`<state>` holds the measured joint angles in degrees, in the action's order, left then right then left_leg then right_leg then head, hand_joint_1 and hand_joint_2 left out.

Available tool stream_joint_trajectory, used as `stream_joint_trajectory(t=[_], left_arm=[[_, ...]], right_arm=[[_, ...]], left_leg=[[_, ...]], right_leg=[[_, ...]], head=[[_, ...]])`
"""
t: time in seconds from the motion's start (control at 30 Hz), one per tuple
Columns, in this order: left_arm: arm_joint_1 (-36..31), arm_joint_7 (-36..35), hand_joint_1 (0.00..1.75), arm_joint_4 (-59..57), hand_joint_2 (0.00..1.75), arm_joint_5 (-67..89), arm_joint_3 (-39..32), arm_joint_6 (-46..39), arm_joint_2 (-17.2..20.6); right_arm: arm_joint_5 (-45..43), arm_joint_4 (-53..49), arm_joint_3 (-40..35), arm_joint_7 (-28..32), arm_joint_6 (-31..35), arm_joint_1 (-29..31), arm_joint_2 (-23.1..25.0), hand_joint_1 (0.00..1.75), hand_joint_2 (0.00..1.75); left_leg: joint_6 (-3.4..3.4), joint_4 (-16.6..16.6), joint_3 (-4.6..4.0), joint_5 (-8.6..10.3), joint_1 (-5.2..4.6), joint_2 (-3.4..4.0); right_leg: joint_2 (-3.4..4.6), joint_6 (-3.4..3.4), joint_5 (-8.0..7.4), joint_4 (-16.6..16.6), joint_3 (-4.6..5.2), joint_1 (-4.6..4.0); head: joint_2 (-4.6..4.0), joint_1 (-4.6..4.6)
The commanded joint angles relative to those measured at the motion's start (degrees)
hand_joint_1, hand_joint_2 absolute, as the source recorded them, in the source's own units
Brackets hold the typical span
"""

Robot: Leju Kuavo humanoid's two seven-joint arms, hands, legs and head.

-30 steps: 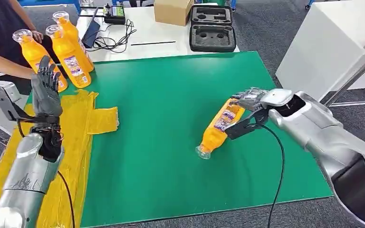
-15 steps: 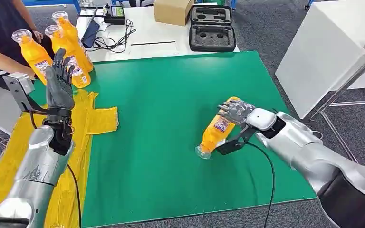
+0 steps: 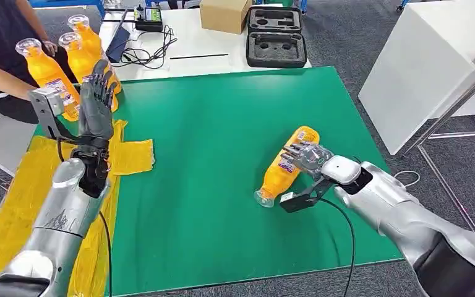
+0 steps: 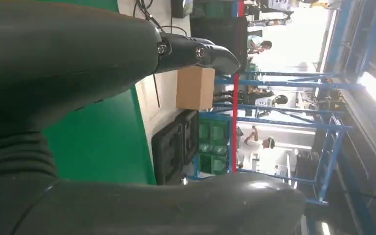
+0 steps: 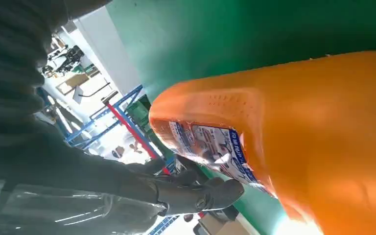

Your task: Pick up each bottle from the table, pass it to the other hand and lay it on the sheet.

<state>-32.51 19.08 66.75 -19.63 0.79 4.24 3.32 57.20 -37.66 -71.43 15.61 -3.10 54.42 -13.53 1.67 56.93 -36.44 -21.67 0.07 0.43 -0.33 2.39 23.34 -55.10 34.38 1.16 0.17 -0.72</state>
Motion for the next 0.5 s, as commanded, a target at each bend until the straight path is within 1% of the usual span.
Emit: stream_joint_trajectory(t=[0.03, 0.33, 0.37, 0.4, 0.47, 0.5], left_arm=[[-3.16, -0.47, 0.0, -4.73, 0.0, 0.29, 0.24, 0.19, -1.2], [-2.91, -0.47, 0.0, -4.66, 0.0, 0.33, 0.49, 0.37, -1.17], [-2.87, -0.47, 0.0, -4.62, 0.0, 0.33, 0.51, 0.39, -1.16], [-2.71, -0.47, 0.0, -4.37, 0.0, 0.34, 0.56, 0.32, -1.06], [-2.27, -0.42, 0.0, -3.81, 0.0, 0.18, 0.6, 0.3, -0.82], [-1.86, -0.39, 0.0, -3.39, 0.0, 0.16, 0.41, 0.13, -0.53]], right_arm=[[2.02, -0.53, 0.36, -0.18, 0.68, -1.44, -2.62, 0.0, 1.75], [3.02, 0.48, 1.1, -0.89, 1.3, -2.39, -2.6, 0.0, 1.75], [3.05, 0.61, 1.17, -0.98, 1.42, -2.57, -2.73, 0.0, 1.75], [3.28, 0.94, 1.62, -1.23, 2.08, -2.95, -2.88, 0.0, 1.75], [4.09, 2.01, 2.42, -1.64, 3.47, -3.3, -2.72, 0.0, 1.75], [5.03, 3.29, 3.42, -3.05, 4.54, -3.03, -1.94, 0.0, 1.75]], left_leg=[[-0.06, 0.01, 0.12, -0.05, 0.05, -0.2], [-0.07, 0.0, 0.16, -0.06, 0.06, -0.19], [-0.1, 0.03, 0.26, -0.12, 0.1, -0.24], [-0.07, -0.01, 0.18, -0.05, 0.06, -0.22], [-0.1, 0.04, 0.3, -0.14, 0.09, -0.28], [-0.08, -0.01, 0.23, -0.08, 0.07, -0.21]], right_leg=[[-0.17, -0.09, 0.09, 0.02, -0.2, -0.05], [-0.15, -0.1, 0.09, 0.03, -0.24, -0.06], [-0.18, -0.14, 0.14, 0.03, -0.37, -0.09], [-0.19, -0.1, 0.09, 0.05, -0.26, -0.06], [-0.22, -0.15, 0.18, 0.02, -0.41, -0.09], [-0.17, -0.11, 0.11, 0.05, -0.32, -0.06]], head=[[0.0, 0.0], [0.0, 0.0], [0.0, 0.0], [0.0, -0.02], [0.0, -0.02], [0.0, 0.0]])
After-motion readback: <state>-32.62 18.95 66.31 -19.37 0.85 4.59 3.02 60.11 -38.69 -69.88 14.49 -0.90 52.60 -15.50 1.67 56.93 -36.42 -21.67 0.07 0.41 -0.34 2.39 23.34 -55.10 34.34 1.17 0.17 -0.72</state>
